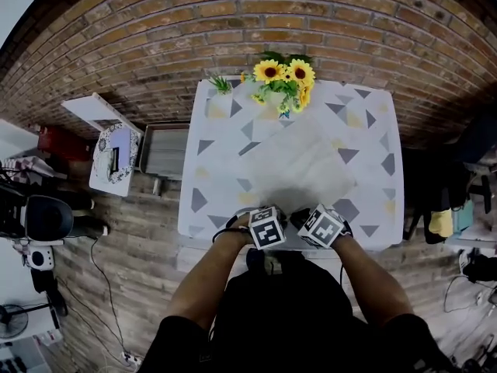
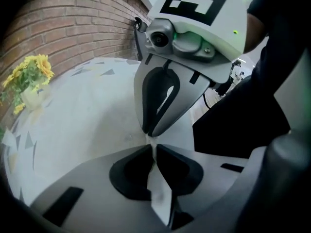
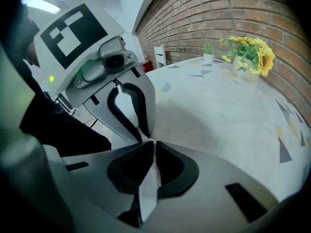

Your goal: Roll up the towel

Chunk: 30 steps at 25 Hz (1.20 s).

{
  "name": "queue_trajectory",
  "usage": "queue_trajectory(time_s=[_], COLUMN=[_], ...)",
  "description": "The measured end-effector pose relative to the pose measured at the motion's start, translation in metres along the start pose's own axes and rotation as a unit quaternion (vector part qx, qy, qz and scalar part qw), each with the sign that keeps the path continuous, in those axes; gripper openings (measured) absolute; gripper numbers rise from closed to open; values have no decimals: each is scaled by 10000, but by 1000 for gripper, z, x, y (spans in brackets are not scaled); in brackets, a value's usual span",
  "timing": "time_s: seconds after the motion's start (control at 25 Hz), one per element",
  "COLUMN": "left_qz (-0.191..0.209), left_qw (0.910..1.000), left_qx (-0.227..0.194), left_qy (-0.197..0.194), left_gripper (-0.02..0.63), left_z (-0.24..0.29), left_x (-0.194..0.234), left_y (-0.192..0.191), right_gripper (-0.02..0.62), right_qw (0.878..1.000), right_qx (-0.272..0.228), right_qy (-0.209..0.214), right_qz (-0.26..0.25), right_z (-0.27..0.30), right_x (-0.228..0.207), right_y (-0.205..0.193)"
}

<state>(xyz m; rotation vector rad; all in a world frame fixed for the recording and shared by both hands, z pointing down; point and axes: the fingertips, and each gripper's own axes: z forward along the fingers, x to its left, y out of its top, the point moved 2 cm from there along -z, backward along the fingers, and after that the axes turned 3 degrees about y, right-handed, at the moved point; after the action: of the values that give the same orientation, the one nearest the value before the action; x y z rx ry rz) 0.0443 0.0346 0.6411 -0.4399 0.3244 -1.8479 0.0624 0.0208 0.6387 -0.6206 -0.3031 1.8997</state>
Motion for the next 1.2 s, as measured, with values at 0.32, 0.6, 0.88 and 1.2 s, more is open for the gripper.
queue_trajectory(time_s=[0.32, 0.6, 0.88, 1.2], left_qz=[-284, 1072, 1417, 1152], left_qw=[9978, 9835, 9796, 9864], left_qx=[-88, 68, 240, 300], left_qy=[589, 1453, 1403, 1136], left_gripper=[54, 67, 92, 86], left_z=[-13, -22, -21, -9], left_x=[20, 15, 13, 28], left_y=[-2, 7, 10, 3], right_gripper=[34, 35, 35, 87], right_qw=[9993, 9988, 9982, 9978], right_qx=[155, 190, 96, -440], right_qy=[-176, -20, 46, -428], right_qz=[284, 444, 597, 240], right_z=[6, 6, 3, -23], right_x=[-18, -22, -27, -25], right_y=[4, 6, 4, 14])
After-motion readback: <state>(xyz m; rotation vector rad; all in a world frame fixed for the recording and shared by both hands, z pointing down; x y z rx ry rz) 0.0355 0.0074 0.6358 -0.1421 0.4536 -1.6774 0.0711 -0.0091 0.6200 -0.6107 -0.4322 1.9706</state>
